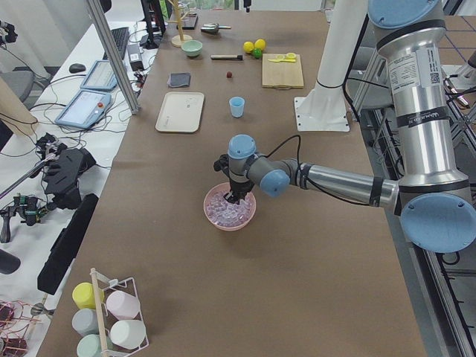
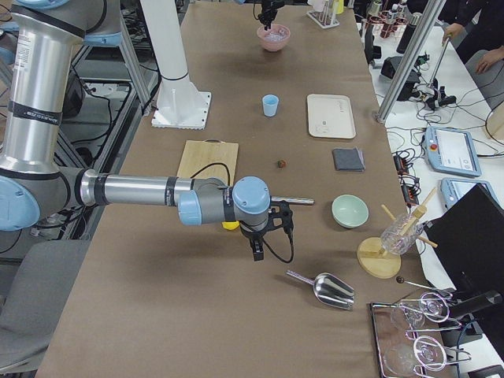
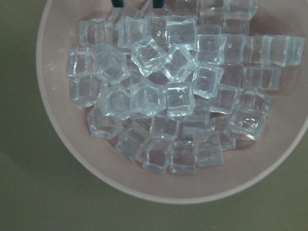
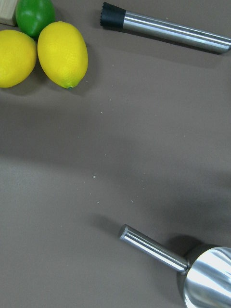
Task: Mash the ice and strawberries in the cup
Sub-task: 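Carry the ice cube with the left gripper over the light-blue cup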
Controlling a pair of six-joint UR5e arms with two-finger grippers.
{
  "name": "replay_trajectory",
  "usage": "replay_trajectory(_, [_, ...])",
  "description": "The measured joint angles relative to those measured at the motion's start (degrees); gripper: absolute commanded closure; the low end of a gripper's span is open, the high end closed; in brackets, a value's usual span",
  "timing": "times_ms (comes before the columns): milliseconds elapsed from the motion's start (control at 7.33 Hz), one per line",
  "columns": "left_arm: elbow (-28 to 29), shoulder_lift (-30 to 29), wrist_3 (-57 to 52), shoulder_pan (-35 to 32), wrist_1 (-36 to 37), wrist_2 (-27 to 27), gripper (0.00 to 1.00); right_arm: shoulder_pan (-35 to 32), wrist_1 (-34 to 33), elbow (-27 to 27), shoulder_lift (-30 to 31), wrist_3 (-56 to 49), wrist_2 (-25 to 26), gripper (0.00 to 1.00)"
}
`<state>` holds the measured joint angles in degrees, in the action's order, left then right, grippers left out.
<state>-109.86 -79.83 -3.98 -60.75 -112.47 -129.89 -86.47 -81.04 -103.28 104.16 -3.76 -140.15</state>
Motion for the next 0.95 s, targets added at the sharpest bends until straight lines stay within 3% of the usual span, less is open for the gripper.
replay_trajectory(273, [-0.37, -9.61, 6.70, -1.68, 6.21, -4.44, 1.00, 0.06, 0.00, 0.02, -0.08, 0.05, -0.03, 0.00])
replay_trajectory(545, [0.41, -21.07, 23.31, 3.16, 8.07, -5.46, 1.00, 0.07, 0.06, 0.13, -0.10, 0.06, 0.02, 0.00])
replay_trajectory(955, [4.27, -36.30, 44.31, 16.41, 8.46, 1.54, 1.00, 0.08, 0.09, 0.15, -0.39, 0.07, 0.09, 0.00])
